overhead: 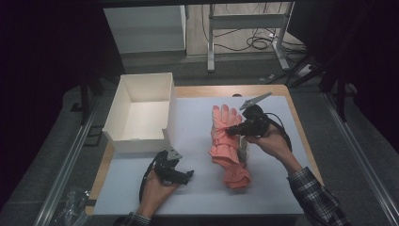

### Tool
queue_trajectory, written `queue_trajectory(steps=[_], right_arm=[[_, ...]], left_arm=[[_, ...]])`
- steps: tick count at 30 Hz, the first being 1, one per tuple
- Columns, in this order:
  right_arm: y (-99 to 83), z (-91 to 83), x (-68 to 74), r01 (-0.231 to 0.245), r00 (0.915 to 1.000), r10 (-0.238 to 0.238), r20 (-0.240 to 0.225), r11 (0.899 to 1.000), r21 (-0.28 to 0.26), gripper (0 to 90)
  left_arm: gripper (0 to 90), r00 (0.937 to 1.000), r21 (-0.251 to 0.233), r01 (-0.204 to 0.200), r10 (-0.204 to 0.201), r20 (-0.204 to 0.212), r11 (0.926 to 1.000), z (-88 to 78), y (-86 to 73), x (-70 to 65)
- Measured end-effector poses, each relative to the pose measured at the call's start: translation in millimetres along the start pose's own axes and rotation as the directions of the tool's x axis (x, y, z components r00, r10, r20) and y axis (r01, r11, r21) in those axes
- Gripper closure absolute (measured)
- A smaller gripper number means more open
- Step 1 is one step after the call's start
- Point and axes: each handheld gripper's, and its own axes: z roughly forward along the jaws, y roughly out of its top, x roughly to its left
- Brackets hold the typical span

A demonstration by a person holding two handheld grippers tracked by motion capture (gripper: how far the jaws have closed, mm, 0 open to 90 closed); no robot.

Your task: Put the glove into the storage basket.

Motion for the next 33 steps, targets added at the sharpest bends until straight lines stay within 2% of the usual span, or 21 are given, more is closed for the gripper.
queue_trajectory(steps=[1,4,9,17,20,21,22,25,27,29,33], right_arm=[[0.0,0.0,0.0,0.000,1.0000,0.000,0.000,1.000,0.000,86.5],[-16.9,-10.1,2.2,-0.001,1.0000,0.001,0.004,1.000,0.019,86.5],[-36.9,-15.7,2.5,0.009,1.0000,-0.009,0.002,0.999,0.048,86.5],[-55.4,0.0,-1.8,-0.004,1.0000,0.004,0.006,0.997,0.081,86.2],[-59.0,12.4,1.6,0.040,0.9974,-0.045,0.057,0.996,0.086,83.9],[-59.0,12.4,1.6,0.040,0.9974,-0.045,0.057,0.996,0.086,83.9],[-60.7,19.1,5.2,0.072,0.9935,-0.080,0.081,0.993,0.099,82.4],[-62.6,25.2,9.0,0.091,0.9896,-0.102,0.102,0.991,0.101,78.2],[-63.1,25.8,9.6,0.099,0.9882,-0.109,0.107,0.990,0.097,76.3],[-64.1,22.5,10.0,0.101,0.9871,-0.109,0.117,0.992,0.073,70.0],[-65.7,8.2,7.9,0.069,0.9893,-0.066,0.130,0.998,-0.013,65.1]], left_arm=[[0.5,1.0000,0.000,0.000,0.000,0.000,1.0000,0.0,0.0,0.0],[0.5,1.0000,-0.003,0.003,-0.003,0.000,1.0000,0.2,0.0,-0.2],[0.5,1.0000,-0.004,0.004,-0.004,0.000,1.0000,0.2,0.0,-0.3],[0.5,1.0000,-0.004,0.005,-0.005,0.000,1.0000,0.3,0.0,-0.3],[0.5,1.0000,-0.004,0.004,-0.004,0.000,1.0000,0.3,-0.1,-0.3],[0.5,1.0000,-0.004,0.004,-0.004,0.000,1.0000,0.3,-0.1,-0.3],[0.5,1.0000,-0.004,0.004,-0.004,0.000,1.0000,0.3,-0.1,-0.4],[0.5,1.0000,-0.003,0.004,-0.004,-0.001,1.0000,0.3,0.0,-0.4],[0.4,1.0000,-0.003,0.003,-0.003,-0.001,1.0000,0.3,0.0,-0.5],[0.4,1.0000,-0.002,0.003,-0.003,-0.001,1.0000,0.3,0.1,-0.5],[0.4,1.0000,0.001,0.003,-0.003,-0.001,1.0000,0.3,0.3,-0.5]])
